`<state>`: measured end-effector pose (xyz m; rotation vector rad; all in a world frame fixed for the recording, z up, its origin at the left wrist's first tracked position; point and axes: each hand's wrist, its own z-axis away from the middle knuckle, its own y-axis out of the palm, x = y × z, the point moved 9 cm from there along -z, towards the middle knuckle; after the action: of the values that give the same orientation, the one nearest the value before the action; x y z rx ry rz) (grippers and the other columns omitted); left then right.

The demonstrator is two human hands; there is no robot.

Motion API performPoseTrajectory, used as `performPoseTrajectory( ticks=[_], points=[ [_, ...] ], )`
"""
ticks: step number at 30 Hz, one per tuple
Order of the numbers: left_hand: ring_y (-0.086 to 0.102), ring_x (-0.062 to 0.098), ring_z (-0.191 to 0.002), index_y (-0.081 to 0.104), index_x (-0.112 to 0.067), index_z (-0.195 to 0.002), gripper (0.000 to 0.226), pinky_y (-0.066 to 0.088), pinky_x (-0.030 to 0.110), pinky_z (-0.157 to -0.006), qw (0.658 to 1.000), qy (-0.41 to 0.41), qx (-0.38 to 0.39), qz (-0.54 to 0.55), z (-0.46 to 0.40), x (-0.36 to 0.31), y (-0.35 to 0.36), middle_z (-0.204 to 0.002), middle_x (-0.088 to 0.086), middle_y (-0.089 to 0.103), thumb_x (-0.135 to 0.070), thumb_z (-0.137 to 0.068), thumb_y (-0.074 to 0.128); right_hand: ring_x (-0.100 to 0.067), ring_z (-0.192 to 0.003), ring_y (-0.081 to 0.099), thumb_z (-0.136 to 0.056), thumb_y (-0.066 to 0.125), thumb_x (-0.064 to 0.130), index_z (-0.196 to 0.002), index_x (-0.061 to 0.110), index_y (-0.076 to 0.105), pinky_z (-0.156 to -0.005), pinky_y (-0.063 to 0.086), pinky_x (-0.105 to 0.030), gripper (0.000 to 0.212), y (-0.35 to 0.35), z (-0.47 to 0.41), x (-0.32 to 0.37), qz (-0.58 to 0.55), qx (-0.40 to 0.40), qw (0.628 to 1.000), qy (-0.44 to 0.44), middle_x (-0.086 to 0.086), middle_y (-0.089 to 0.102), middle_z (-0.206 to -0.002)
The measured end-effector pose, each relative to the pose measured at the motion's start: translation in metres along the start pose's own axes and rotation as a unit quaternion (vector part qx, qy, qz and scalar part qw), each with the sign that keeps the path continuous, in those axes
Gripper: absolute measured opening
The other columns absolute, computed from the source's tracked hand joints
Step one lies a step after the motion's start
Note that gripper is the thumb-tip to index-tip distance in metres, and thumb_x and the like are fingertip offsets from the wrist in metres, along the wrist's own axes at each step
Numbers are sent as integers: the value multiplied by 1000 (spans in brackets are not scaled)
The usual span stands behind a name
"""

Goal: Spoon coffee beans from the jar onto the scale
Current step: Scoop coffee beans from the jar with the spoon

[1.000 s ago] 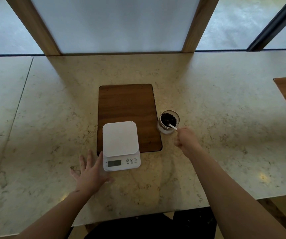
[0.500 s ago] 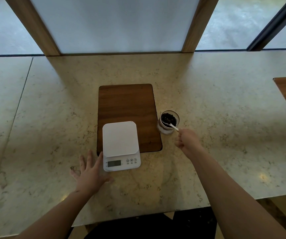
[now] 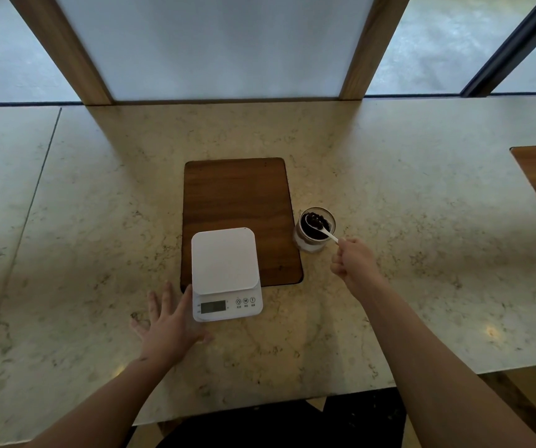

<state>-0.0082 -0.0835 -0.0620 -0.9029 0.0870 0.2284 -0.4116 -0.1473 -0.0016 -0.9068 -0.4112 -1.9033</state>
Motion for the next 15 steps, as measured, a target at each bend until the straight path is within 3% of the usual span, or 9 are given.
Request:
performPoseTrajectory(
  ticks=[10,15],
  points=[
    [-40,37,-141,-21,-42,-154,122,-7,80,-110,1000,3,0,6,-1,0,0,-161,5,-35,-78,-73,63,-13,-50,28,-104,43,14,-87,12,47,-40,29,-26,17,5,9,13,11,3,1000,-7,-2,34,-67],
    [-39,37,-142,-19,-45,-154,122,-7,80,-109,1000,2,-9,0,-2,2,2,-163,6,-32,-80,-71,63,-9,-42,28,-106,40,11,-82,13,44,-37,27,-22,24,21,24,22,-15,35,999,-16,4,35,-53]
  ],
)
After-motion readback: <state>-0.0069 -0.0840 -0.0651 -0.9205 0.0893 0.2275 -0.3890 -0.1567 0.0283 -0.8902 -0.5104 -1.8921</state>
